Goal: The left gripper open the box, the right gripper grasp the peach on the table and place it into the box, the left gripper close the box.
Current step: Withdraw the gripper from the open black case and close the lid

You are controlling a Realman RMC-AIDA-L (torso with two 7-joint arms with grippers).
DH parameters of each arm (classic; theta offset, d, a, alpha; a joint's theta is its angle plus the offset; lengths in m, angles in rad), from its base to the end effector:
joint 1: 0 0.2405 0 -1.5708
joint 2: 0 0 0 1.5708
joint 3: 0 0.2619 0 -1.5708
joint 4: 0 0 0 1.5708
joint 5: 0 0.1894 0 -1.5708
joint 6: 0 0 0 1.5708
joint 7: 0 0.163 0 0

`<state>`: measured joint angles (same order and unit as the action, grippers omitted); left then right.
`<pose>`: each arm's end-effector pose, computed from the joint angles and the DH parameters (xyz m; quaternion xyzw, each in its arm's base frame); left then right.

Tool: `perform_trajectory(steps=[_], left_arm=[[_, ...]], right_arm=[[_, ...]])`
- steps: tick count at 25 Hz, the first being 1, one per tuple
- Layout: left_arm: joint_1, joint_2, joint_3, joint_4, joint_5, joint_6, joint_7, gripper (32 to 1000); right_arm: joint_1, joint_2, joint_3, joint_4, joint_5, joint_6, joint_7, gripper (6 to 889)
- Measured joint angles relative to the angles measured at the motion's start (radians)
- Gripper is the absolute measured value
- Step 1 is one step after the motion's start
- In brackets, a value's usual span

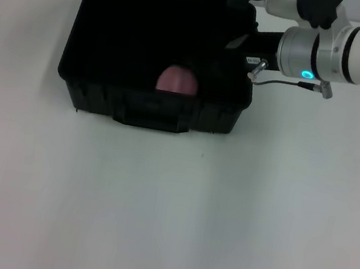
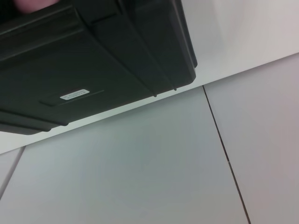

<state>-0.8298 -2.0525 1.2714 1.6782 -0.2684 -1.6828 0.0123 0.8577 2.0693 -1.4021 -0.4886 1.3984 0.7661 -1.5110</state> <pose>-0.1019 0.3947 0.0682 -0.8113 -0.4217 0.0674 0.3992 0.1750 0.4221 -0.0963 -0.9543 0.1825 0.0751 0.2245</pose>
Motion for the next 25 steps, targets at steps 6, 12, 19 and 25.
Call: perform_trajectory(steps=[6,12,19,25], left_arm=[[0.002,0.0,0.0,0.0,0.0,0.0,0.0,405],[0.002,0.0,-0.001,0.0,0.0,0.0,0.0,405],[0.011,0.0009,-0.003,0.0,-0.001,0.0,0.0,405],[0.015,0.0014,-0.001,0.0,-0.001,0.0,0.0,405]], right_arm=[[0.001,-0.001,0.0,-0.001,-0.002,0.001,0.002,830],[0.001,-0.003,0.0,-0.004,-0.006,0.006,0.005,853],[0.001,-0.006,0.0,-0.021,-0.067,0.031,0.073,853],[-0.008,-0.007,0.003,-0.108,-0.187,0.094,0.201,854]])
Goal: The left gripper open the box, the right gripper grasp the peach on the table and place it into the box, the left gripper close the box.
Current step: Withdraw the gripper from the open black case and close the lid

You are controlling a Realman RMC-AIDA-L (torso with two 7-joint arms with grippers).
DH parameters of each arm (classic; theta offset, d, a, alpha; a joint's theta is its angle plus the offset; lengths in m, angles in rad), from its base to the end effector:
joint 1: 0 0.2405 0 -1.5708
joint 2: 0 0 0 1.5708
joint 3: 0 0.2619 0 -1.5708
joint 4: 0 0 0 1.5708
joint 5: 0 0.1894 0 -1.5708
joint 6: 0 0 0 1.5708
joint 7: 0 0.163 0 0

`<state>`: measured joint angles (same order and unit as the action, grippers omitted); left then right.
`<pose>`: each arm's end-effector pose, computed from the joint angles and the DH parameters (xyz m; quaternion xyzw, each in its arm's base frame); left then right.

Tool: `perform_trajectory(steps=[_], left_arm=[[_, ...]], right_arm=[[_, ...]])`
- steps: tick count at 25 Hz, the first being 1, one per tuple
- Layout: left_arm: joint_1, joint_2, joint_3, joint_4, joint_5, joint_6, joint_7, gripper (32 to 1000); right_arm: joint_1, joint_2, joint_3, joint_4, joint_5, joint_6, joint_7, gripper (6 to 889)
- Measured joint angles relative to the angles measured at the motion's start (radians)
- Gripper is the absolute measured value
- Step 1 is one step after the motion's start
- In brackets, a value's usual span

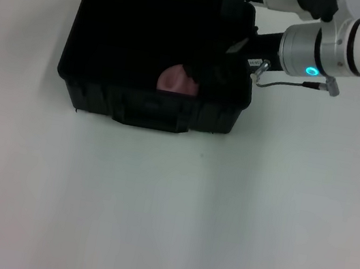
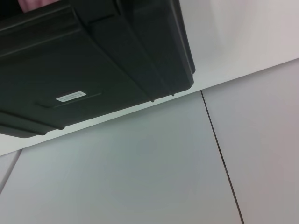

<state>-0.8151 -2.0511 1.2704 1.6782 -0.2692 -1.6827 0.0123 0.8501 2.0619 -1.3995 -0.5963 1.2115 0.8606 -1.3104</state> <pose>-0.1078 0.3934 0.0688 -0.8080 -0.4278 0.0701 0.3991 0.1693 0.4168 -0.0909 -0.9610 0.1907 0.0427 0.1955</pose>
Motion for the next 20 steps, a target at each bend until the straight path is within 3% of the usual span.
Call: perform_trajectory(steps=[5,9,10,20], left_arm=[[0.003,0.0002,0.0,0.0,0.0,0.0,0.0,405],[0.007,0.0011,-0.001,0.0,0.0,-0.001,0.0,405],[0.007,0.0012,-0.002,0.0,0.0,-0.001,0.0,405],[0.01,0.0019,-0.003,0.0,0.0,-0.002,0.002,404]], right_arm=[[-0.001,-0.005,0.003,-0.041,-0.035,0.061,0.081,854],[-0.002,-0.03,0.006,-0.081,-0.073,0.107,0.164,854],[-0.001,-0.04,0.009,-0.108,-0.11,0.131,0.212,854],[0.003,-0.072,0.013,-0.216,-0.263,0.265,0.377,850]])
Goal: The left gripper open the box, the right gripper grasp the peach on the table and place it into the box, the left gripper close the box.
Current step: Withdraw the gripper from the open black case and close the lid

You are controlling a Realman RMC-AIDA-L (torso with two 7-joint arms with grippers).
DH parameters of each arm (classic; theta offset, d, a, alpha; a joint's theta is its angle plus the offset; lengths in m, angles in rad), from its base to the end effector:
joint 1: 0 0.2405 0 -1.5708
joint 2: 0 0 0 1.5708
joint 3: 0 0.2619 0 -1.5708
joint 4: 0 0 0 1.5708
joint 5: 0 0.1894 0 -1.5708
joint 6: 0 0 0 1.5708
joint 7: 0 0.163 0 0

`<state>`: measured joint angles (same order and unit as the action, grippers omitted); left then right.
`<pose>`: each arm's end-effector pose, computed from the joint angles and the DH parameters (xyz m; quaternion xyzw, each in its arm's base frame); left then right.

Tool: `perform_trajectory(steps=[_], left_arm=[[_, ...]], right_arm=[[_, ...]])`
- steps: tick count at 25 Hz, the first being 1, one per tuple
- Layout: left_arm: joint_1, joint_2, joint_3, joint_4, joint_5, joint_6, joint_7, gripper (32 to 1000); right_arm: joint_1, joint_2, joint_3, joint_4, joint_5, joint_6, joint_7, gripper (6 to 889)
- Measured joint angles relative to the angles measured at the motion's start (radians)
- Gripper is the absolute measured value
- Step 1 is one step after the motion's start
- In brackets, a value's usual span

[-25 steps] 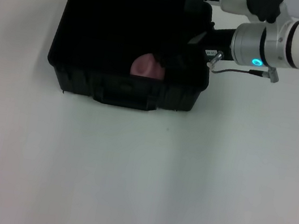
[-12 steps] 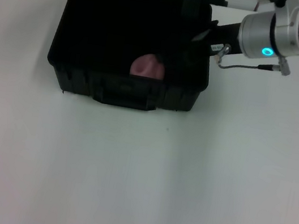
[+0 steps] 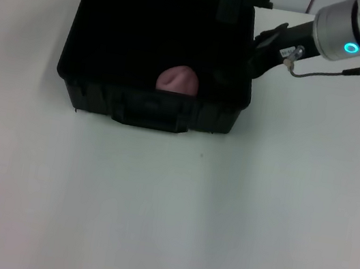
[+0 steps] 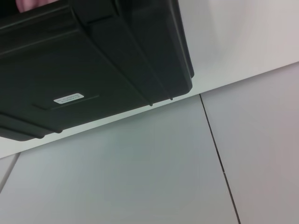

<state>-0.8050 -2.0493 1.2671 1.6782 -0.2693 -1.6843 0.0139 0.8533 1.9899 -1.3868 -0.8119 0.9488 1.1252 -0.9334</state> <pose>-0.1124 0.3925 0.0699 -0.8051 -0.4325 0.0722 0.3993 0.1645 0.4153 -0.0498 -0.9563 0.2386 -0.0357 0.1654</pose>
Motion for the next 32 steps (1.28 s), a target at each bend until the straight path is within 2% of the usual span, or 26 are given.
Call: perform_trajectory(steps=[5,9,14,24,32], left_arm=[[0.0,0.0,0.0,0.0,0.0,0.0,0.0,403],[0.0,0.0,0.0,0.0,0.001,0.0,0.0,403],[0.0,-0.0001,0.001,0.0,0.002,0.0,0.0,403],[0.001,-0.0001,0.004,0.0,0.003,0.0,0.0,404],[0.001,-0.0001,0.005,0.0,0.003,0.0,0.0,405]], right_arm=[[0.004,-0.017,0.018,-0.048,-0.063,0.087,0.062,848],[0.005,-0.026,0.066,-0.107,-0.158,0.178,0.12,846],[0.021,-0.03,0.109,-0.135,-0.249,0.256,0.154,844],[0.05,-0.026,0.117,-0.131,-0.369,0.387,0.192,841],[0.061,-0.022,0.116,-0.132,-0.448,0.441,0.214,841]])
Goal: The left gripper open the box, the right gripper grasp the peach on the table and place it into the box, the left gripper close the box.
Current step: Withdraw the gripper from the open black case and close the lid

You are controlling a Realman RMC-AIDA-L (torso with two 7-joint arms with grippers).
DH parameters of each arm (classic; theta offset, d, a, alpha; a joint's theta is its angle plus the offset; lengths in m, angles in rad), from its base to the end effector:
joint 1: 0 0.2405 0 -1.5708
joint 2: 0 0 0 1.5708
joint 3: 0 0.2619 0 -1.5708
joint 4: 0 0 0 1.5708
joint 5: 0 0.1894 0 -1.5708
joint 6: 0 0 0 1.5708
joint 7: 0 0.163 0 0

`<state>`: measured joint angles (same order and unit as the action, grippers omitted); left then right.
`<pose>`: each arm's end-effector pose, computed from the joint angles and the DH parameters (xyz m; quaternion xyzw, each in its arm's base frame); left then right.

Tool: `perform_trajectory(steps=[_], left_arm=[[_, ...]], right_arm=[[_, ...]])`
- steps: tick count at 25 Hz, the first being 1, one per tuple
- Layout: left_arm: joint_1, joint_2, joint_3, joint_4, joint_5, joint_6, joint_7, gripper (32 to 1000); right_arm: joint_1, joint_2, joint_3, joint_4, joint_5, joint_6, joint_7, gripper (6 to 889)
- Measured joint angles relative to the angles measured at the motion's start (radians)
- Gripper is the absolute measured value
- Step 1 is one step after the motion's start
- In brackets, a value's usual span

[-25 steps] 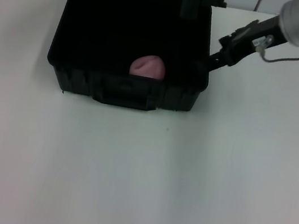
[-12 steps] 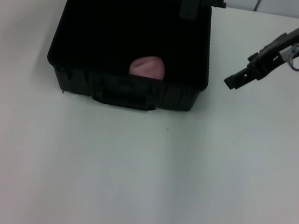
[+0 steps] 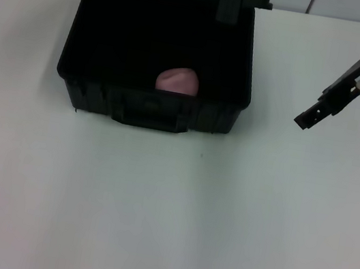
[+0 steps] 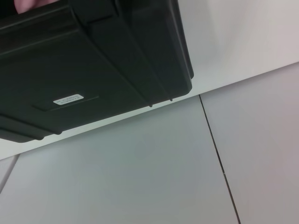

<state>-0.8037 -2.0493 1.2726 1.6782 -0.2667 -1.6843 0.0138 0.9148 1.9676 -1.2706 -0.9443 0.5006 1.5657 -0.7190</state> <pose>-0.1127 0.3921 0.0693 -0.8054 -0.4312 0.0746 0.3998 0.1910 0.3961 0.0016 -0.9130 0.2923 -0.2443 0.1463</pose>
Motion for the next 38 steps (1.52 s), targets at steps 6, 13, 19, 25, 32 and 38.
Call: perform_trajectory(steps=[6,13,19,25,32,38], left_arm=[[0.0,0.0,0.0,0.0,0.0,-0.001,0.0,412],[0.0,0.0,0.001,0.0,0.0,-0.001,0.0,420],[0.0,0.0,0.001,0.0,0.0,-0.002,0.0,427],[0.0,0.0,0.001,0.0,0.0,-0.002,0.0,433],[-0.003,0.0,0.002,-0.003,0.0,-0.005,0.005,441],[-0.009,0.0,0.003,-0.011,0.0,-0.02,0.014,448]], right_arm=[[0.002,0.001,-0.005,0.005,-0.006,0.014,0.009,842],[0.007,0.001,-0.005,0.005,-0.007,0.014,0.012,842],[0.007,0.001,-0.001,0.006,-0.008,0.014,0.012,842],[0.007,0.001,0.0,0.006,-0.008,0.013,0.012,841],[0.008,0.001,0.001,0.006,-0.008,0.014,0.012,841],[0.007,0.001,0.001,0.006,-0.008,0.014,0.013,841]])
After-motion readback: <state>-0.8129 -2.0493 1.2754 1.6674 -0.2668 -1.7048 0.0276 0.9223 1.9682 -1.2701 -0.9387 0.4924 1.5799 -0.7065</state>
